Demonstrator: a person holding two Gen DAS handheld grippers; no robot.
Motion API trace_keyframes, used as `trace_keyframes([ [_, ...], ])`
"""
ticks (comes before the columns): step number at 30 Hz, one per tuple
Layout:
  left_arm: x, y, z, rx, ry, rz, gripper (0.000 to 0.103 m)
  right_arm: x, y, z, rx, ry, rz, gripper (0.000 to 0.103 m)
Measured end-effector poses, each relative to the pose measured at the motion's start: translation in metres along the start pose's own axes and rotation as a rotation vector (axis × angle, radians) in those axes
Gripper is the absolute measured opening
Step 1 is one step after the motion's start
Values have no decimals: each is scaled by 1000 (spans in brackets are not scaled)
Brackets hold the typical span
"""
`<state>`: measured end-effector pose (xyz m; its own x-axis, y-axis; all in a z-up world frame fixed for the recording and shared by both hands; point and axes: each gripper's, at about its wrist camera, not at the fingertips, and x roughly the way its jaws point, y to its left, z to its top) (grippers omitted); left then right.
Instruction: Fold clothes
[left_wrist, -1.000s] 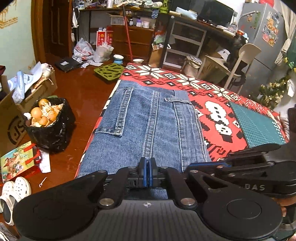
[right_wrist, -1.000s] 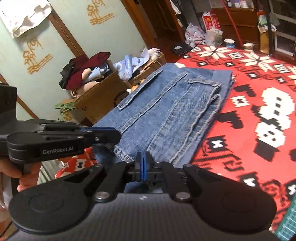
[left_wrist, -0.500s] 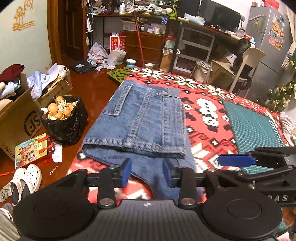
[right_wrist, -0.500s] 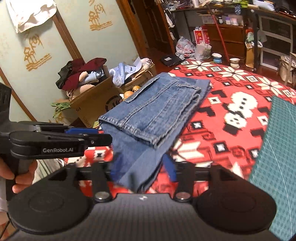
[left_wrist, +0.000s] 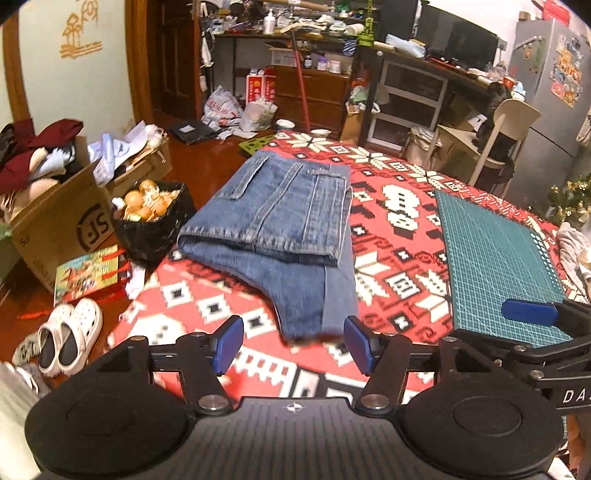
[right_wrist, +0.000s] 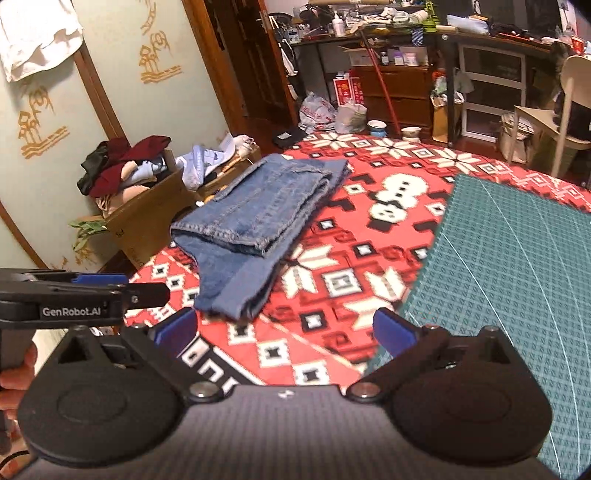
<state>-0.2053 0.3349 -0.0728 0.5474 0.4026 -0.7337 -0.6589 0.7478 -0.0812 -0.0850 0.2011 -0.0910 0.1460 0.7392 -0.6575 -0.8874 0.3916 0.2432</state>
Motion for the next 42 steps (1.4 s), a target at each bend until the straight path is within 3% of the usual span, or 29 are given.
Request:
trace_keyframes([
  [5, -9, -9, -16, -8, 28, 45, 67, -15, 8, -14, -51, 12, -46, 102],
  [10, -16, -17, -29, 10, 50, 98, 69, -29, 25, -24, -130, 2, -163, 102],
  [17, -40, -24, -27, 23, 12, 141, 67, -52, 32, -16, -151, -48, -234, 102],
  [25, -72, -40, -6, 76, -15, 159, 82, -72, 41, 14, -145, 35, -190, 102],
  [34, -96, -36, 2, 30, -51, 203, 97, -91, 49, 26, -39, 62, -228, 102],
  [42, -105, -29, -3, -10, -31, 246, 97, -99, 66, 23, -64, 59, -270, 102],
])
